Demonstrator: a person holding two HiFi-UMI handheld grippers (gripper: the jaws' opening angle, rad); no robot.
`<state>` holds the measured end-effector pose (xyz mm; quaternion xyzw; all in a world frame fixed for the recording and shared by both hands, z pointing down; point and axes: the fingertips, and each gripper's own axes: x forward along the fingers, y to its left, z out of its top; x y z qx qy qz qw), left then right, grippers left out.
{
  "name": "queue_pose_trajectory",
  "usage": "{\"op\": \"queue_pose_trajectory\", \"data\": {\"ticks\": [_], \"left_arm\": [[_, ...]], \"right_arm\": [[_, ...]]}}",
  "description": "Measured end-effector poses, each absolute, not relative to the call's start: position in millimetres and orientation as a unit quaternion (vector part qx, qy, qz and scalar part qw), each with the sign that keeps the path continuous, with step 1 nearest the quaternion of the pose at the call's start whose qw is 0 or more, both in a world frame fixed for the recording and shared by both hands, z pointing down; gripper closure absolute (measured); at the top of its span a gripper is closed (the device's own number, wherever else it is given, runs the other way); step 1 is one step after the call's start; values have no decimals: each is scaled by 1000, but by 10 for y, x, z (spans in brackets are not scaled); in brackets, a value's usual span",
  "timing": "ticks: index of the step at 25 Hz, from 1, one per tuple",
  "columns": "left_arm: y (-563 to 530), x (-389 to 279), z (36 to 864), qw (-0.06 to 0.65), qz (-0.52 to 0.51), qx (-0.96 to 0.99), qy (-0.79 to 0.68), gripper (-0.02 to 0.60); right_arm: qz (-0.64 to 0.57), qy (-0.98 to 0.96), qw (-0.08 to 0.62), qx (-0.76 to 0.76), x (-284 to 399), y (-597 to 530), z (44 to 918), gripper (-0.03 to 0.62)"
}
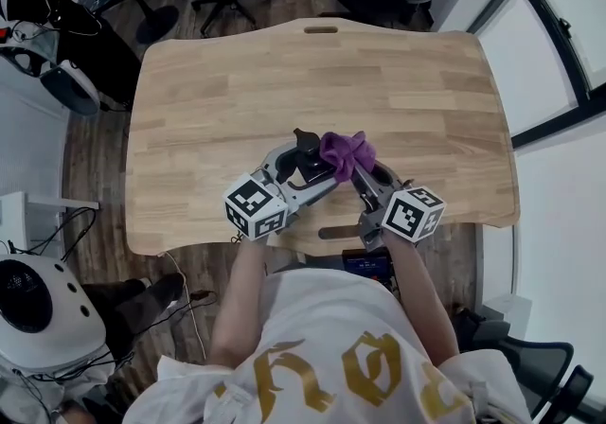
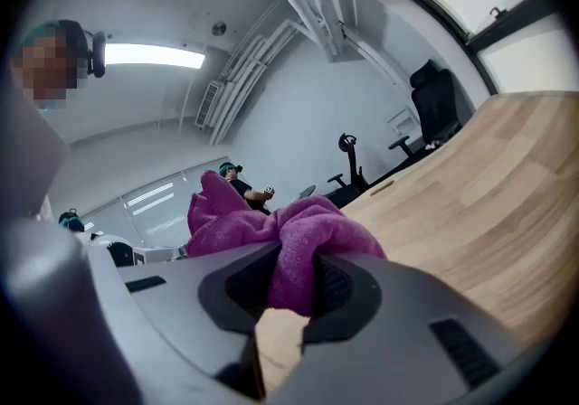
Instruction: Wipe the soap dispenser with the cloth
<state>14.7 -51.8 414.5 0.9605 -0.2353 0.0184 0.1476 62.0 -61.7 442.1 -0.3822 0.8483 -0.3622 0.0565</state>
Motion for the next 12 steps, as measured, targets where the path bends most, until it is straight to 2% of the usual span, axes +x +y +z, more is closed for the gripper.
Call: {"op": "queue_pose_trajectory", "data": {"ticks": [12], "left_arm": [[-739,-134,3971,232,-118,931,-257,224]], "right_arm": [[-363,842,49,-396,550,-747,4415,533]]}}
